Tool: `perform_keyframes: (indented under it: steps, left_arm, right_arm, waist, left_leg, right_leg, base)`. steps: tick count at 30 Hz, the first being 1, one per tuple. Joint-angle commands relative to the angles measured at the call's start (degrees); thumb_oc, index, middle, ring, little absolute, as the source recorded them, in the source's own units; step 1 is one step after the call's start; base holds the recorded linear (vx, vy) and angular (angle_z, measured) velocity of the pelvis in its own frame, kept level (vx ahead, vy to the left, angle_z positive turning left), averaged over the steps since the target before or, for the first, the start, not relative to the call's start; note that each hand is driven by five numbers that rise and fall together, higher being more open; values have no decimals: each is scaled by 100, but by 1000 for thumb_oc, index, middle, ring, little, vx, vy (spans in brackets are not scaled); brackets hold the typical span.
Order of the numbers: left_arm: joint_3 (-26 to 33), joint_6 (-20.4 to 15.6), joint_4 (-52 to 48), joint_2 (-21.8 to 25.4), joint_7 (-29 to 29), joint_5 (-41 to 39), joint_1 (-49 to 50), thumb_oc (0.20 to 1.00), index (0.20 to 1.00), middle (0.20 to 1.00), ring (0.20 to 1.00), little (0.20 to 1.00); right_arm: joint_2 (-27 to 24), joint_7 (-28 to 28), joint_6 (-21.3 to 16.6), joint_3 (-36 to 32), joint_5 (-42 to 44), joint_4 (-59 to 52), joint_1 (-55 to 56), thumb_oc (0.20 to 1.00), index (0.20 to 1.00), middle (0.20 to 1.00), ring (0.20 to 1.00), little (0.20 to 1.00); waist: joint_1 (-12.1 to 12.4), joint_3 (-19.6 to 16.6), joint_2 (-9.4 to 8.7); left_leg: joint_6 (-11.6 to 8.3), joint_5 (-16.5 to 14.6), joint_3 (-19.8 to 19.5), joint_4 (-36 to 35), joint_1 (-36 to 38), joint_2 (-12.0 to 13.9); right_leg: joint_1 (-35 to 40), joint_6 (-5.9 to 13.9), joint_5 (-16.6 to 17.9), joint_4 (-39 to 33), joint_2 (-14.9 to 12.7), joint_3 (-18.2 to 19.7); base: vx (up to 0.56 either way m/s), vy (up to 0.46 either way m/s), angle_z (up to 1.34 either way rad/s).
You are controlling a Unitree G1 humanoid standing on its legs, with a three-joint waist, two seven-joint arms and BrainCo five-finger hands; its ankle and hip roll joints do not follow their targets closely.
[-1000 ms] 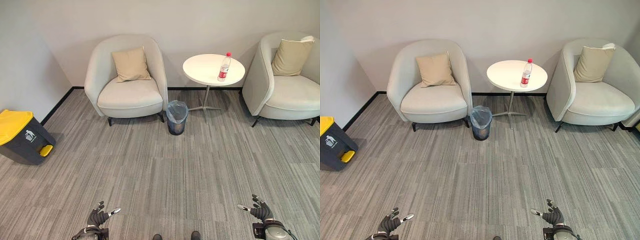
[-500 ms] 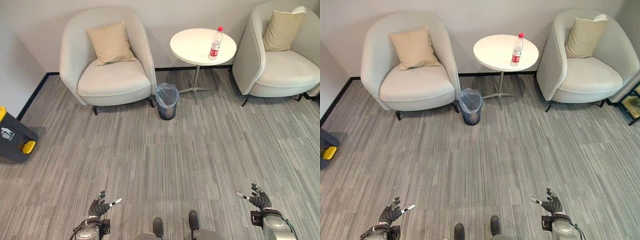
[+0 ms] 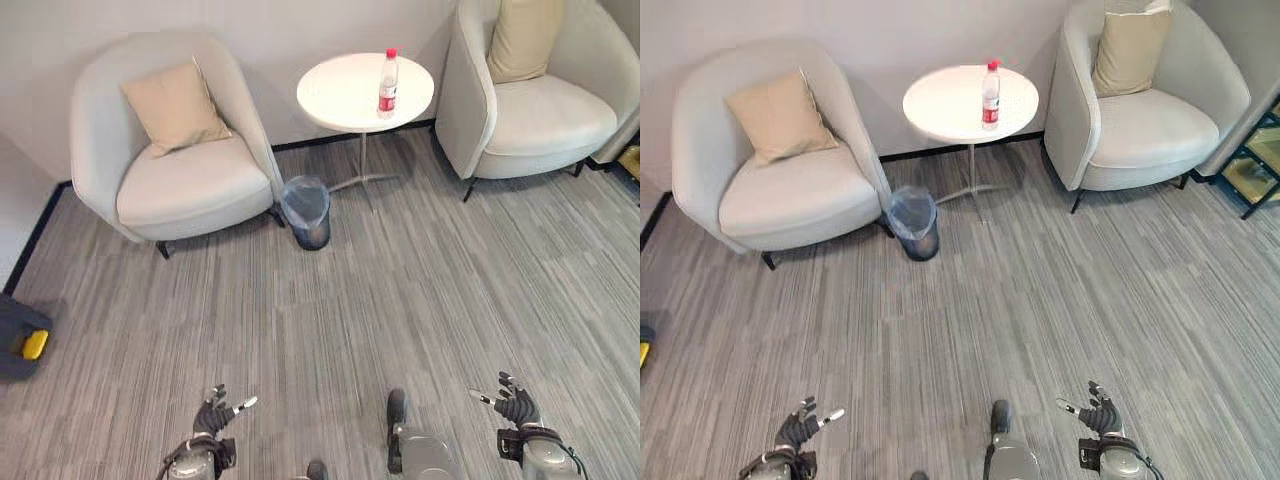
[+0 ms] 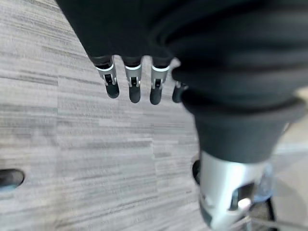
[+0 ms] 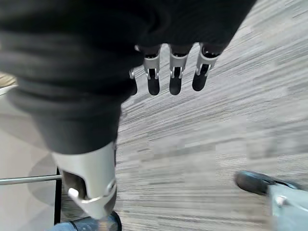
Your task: Gather garbage on tea table into small bin, then transfer packed bag to large trash can.
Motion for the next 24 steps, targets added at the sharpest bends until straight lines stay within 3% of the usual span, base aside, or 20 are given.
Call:
perform_keyframes:
  steps: [1, 3, 4, 5, 6, 7, 9, 10, 11, 12, 14, 16, 19, 21, 22, 24]
  left_arm:
    - [11, -116, -266, 215, -85, 115, -294, 1000, 1000, 1000, 1000, 1000]
    - [-36, -84, -208, 214, -96, 160, -360, 1000, 1000, 1000, 1000, 1000]
    - [-48, -88, -203, 203, -83, 155, -388, 1000, 1000, 1000, 1000, 1000]
    - [-47, -88, -202, 206, -83, 155, -391, 1000, 1000, 1000, 1000, 1000]
    - [-61, -96, -222, 190, -69, 139, -416, 1000, 1000, 1000, 1000, 1000]
    - [-65, -113, -254, 186, -66, 141, -394, 1000, 1000, 1000, 1000, 1000]
    - [-53, -115, -321, 187, -55, 130, -299, 1000, 1000, 1000, 1000, 1000]
    - [-34, -107, -330, 176, -52, 133, -235, 1000, 1000, 1000, 1000, 1000]
    - [-35, -107, -332, 176, -52, 133, -231, 1000, 1000, 1000, 1000, 1000]
    - [-2, -115, -319, 178, -24, 129, -198, 1000, 1000, 1000, 1000, 1000]
    - [59, -122, -317, 183, -17, 114, -157, 1000, 1000, 1000, 1000, 1000]
    - [151, -113, -310, 180, -26, 111, -87, 1000, 1000, 1000, 1000, 1000]
    - [205, -112, -338, 213, -67, 119, -2, 1000, 1000, 1000, 1000, 1000]
    - [214, -96, -361, 235, -76, 142, 16, 1000, 1000, 1000, 1000, 1000]
    - [200, -97, -422, 252, -89, 124, 40, 1000, 1000, 1000, 1000, 1000]
    - [176, -82, -512, 311, -92, 123, 11, 1000, 1000, 1000, 1000, 1000]
  right_arm:
    - [-312, -39, -341, -23, 179, -488, -216, 1000, 1000, 1000, 1000, 1000]
    - [-345, -87, -306, -40, 194, -453, -233, 1000, 1000, 1000, 1000, 1000]
    - [-359, -105, -304, -37, 203, -446, -246, 1000, 1000, 1000, 1000, 1000]
    - [-356, -105, -304, -37, 203, -446, -249, 1000, 1000, 1000, 1000, 1000]
    - [-372, -104, -294, -3, 193, -454, -258, 1000, 1000, 1000, 1000, 1000]
    - [-379, -92, -273, 29, 163, -448, -273, 1000, 1000, 1000, 1000, 1000]
    - [-398, -87, -284, 58, 142, -485, -235, 1000, 1000, 1000, 1000, 1000]
    - [-404, -94, -280, 101, 105, -468, -237, 1000, 1000, 1000, 1000, 1000]
    - [-404, -94, -281, 102, 105, -468, -234, 1000, 1000, 1000, 1000, 1000]
    - [-390, -110, -293, 136, 89, -424, -248, 1000, 1000, 1000, 1000, 1000]
    - [-352, -110, -279, 145, 62, -396, -222, 1000, 1000, 1000, 1000, 1000]
    - [-290, -105, -249, 130, -2, -406, -155, 1000, 1000, 1000, 1000, 1000]
    - [-195, -28, -235, 133, -68, -469, -70, 1000, 1000, 1000, 1000, 1000]
    - [-177, 0, -214, 141, -114, -527, -38, 1000, 1000, 1000, 1000, 1000]
    - [-128, 36, -219, 190, -184, -580, 20, 1000, 1000, 1000, 1000, 1000]
    - [-91, 94, -231, 268, -217, -590, -26, 1000, 1000, 1000, 1000, 1000]
  waist:
    - [-6, 192, -99]
    - [16, 244, -214]
    - [66, 309, -231]
    - [63, 299, -245]
    - [134, 346, -287]
    - [284, 349, -359]
    - [447, 332, -383]
    - [613, 293, -308]
    - [611, 302, -323]
    - [720, 286, -274]
    - [787, 245, -292]
    - [883, 159, -339]
    - [995, 25, -435]
    - [1011, -21, -485]
    - [1054, -82, -671]
    - [1062, -90, -810]
  left_leg:
    - [-37, 1076, -38, 1393, 24, 93]
    - [9, 1212, 127, 1925, -307, 222]
    - [49, 1034, 184, 2097, -520, 227]
    - [56, 1052, 188, 2085, -535, 211]
    - [123, 837, 188, 2079, -863, 68]
    - [181, 702, 161, 1740, -1400, -196]
    - [226, 647, 195, 780, -1709, -299]
    - [160, 990, 32, -183, -1776, -339]
    - [162, 1019, 38, -246, -1728, -359]
    - [101, 1280, -59, -632, -1852, -358]
    - [62, 1482, 61, -1224, -1932, -331]
    - [74, 1593, 245, -1493, -1979, -262]
    - [147, 1720, 400, -1344, -1974, -227]
    - [189, 1772, 379, -1267, -1927, -261]
    - [303, 1659, 308, -932, -1951, -465]
    - [474, 1407, 317, -758, -1827, -632]
  right_leg:
    - [519, -176, 112, -397, 145, 63]
    - [736, -293, -65, -453, 139, 99]
    - [865, -316, -133, -471, 152, 126]
    - [849, -314, -123, -476, 136, 127]
    - [1033, -315, -190, -537, 135, 200]
    - [1253, -250, -283, -632, 131, 308]
    - [1586, -144, -432, -752, 142, 383]
    - [1836, -115, -527, -781, 274, 467]
    - [1855, -111, -535, -782, 256, 467]
    - [1999, -107, -616, -754, 356, 512]
    - [2321, -82, -771, -747, 403, 612]
    - [2633, -46, -883, -739, 402, 762]
    - [2940, 18, -926, -582, 375, 952]
    - [2975, 64, -852, -488, 307, 961]
    - [2959, 297, -390, -24, 96, 947]
    - [2655, 624, 342, 714, -32, 1011]
  base:
    - [325, -339, -31]
    - [307, -268, -41]
    - [188, -130, -20]
    - [235, -95, -9]
    - [327, -65, -8]
    - [463, -60, -2]
    - [535, 33, -24]
    - [448, 62, -59]
    - [445, 57, -65]
    - [318, 31, -55]
    - [503, 75, -47]
    - [564, 139, -50]
    - [534, 184, -24]
    - [422, 167, -12]
    - [453, 200, -43]
    - [401, 212, -57]
